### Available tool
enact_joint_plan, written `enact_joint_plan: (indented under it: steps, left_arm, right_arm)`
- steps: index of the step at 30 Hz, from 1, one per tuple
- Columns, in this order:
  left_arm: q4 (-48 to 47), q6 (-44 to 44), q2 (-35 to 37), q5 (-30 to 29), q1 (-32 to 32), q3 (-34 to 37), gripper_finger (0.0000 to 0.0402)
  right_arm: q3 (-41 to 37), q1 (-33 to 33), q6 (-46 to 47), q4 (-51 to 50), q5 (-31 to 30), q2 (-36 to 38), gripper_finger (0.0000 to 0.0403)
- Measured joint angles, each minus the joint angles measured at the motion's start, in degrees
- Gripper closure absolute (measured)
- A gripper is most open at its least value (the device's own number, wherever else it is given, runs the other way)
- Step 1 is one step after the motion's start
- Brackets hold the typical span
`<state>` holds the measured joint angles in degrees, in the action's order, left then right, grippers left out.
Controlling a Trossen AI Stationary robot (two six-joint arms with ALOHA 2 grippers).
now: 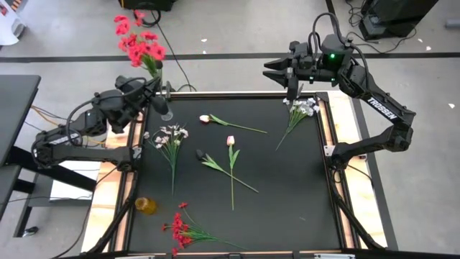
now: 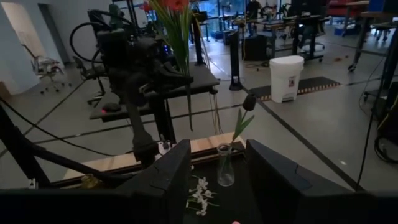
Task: Sort flowers into vase by color
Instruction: Put the red flowers into the transparent vase
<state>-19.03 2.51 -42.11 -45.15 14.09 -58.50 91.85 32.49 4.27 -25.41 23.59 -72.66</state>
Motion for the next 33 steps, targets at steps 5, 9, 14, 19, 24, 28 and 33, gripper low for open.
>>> enact_joint_plan:
  steps: [5,9,14,19,24,28,33]
  left_arm:
    - [-5.87,1.15,1.87,-1.64,0.14,0.0,0.0401]
    - [-8.11,0.93,4.09,-1.28,2.0,0.23,0.0401]
    - [-7.44,2.07,10.06,0.35,4.64,6.77,0.0401]
    - [-1.15,1.22,16.37,5.24,5.75,15.22,0.0401]
    - [9.69,-5.63,19.16,5.6,5.75,22.5,0.0401]
    - [14.4,-10.56,19.39,5.25,7.15,26.39,0.0401]
    - [20.87,-8.31,19.25,4.95,13.5,30.43,0.04]
  right_arm:
    - [0.0,0.0,0.02,0.0,0.0,0.0,0.0242]
    - [0.0,0.0,0.02,0.0,0.02,-0.02,0.0242]
    - [0.0,0.0,0.02,0.0,0.02,-0.02,0.0242]
    - [0.0,0.0,0.02,0.0,0.02,-0.02,0.0242]
    - [0.0,0.0,0.02,0.0,0.04,-0.02,0.0242]
    - [0.0,0.0,0.04,0.0,0.03,-0.02,0.0242]
    - [0.0,0.0,0.04,0.0,0.04,-0.02,0.0242]
